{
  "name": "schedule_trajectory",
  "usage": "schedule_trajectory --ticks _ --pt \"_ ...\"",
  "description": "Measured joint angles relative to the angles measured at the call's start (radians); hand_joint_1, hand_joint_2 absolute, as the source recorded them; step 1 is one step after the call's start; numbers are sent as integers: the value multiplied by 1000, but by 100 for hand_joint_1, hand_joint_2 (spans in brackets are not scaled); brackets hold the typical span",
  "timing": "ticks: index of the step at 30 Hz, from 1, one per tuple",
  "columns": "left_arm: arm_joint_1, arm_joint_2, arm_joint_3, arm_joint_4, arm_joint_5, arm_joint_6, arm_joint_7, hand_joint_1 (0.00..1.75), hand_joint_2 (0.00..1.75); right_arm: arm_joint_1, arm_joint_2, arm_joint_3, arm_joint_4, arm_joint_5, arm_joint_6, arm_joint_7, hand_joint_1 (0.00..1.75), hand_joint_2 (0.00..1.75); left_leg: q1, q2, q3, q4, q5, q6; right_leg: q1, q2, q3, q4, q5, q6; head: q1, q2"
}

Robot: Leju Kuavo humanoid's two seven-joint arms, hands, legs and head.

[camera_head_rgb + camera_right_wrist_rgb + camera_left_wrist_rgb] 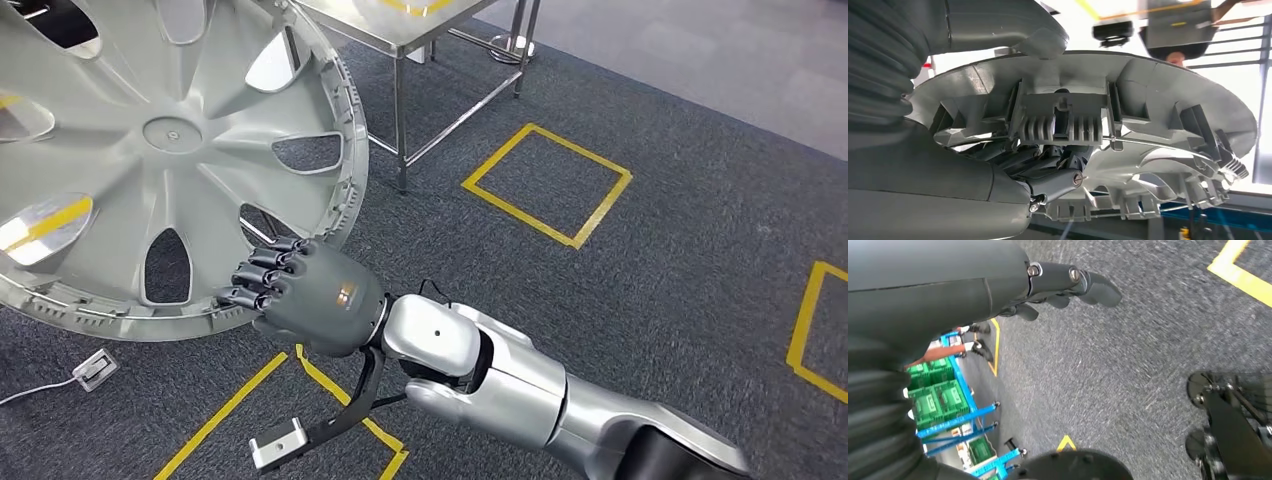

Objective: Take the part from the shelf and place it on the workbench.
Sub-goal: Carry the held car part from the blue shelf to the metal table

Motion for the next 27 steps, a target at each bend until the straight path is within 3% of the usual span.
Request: schedule_trajectory --ticks 2,3,4,5,6,7,9,11,13,15,17,19,20,22,24,26,27 --pt "-2 0 0 0 0 0 -1 0 175 2 -1 0 1 -1 0 0 175 175 3 -23 -6 0 5 7 -7 63 -56 125 -67 10 2 0" --pt "-2 0 0 0 0 0 -2 0 175 3 -2 1 1 -1 0 0 175 175 3 -37 -9 0 6 8 -9 74 -88 192 -93 12 3 0" --pt "-1 0 0 0 0 1 -2 0 175 5 -2 1 2 -1 0 -1 175 175 3 -52 -12 1 8 7 -9 79 -109 233 -103 12 3 0" --pt "0 0 1 0 0 1 -3 0 175 6 -3 2 2 -1 0 -1 175 175 3 -67 -13 1 10 6 -10 80 -111 237 -93 10 3 0" --pt "0 -1 1 0 0 1 -3 0 175 7 -2 2 2 -1 0 -1 175 175 3 -83 -14 2 12 4 -10 84 -93 200 -65 7 3 0" --pt "1 -1 2 0 0 1 -3 0 175 6 -2 3 2 -1 1 0 175 175 3 -98 -15 2 14 1 -10 99 -59 130 -27 1 3 0" --pt "0 -3 3 0 0 1 -2 0 175 6 -2 3 2 -2 0 0 175 175 4 -126 -18 2 19 -8 -10 146 5 -2 23 -8 3 0" --pt "0 -4 4 0 0 1 -2 0 175 6 -2 3 2 -1 0 -1 175 175 7 -148 -26 0 26 -21 -6 165 24 -48 31 -12 4 0" --pt "3 -3 5 0 0 2 -3 0 175 6 0 3 2 0 -1 -3 175 175 11 -160 -32 -5 32 -35 -5 140 24 -55 39 -18 6 0" --pt "5 -3 6 1 0 2 -2 0 175 6 3 3 2 -1 -3 -3 175 175 6 -109 -52 26 11 -41 -9 112 26 -68 50 -31 1 0" --pt "2 -4 6 2 1 2 -3 0 175 10 3 3 2 -1 -5 -3 175 175 2 -40 -101 133 -51 -44 -9 82 25 -74 54 -38 -4 0" --pt "1 -4 6 2 3 2 -4 0 175 17 2 4 2 0 -6 -5 175 175 3 -21 -147 248 -101 -49 -7 51 23 -74 54 -40 -4 0" --pt "2 -4 6 2 3 3 -5 0 175 21 2 4 2 1 -7 -8 175 175 4 -18 -149 263 -101 -51 -7 36 22 -73 53 -40 -4 0" --pt "4 -3 7 2 3 3 -3 0 175 23 2 6 2 2 -7 -13 175 175 3 -2 -93 179 -54 -53 -7 8 23 -70 51 -36 -4 0" --pt "2 -3 8 2 3 3 -1 0 175 23 2 7 2 2 -7 -14 175 175 -2 44 -20 51 -15 -45 -2 -17 23 -62 44 -28 -4 0" --pt "1 -3 8 2 1 3 -2 0 175 22 1 7 2 2 -8 -14 175 175 -7 60 2 4 -10 -27 5 -37 22 -56 38 -19 -3 0" --pt "2 -3 8 2 0 3 -2 0 175 22 1 7 2 2 -8 -14 175 175 -7 45 0 4 -7 -17 7 -48 23 -55 37 -15 -2 0"
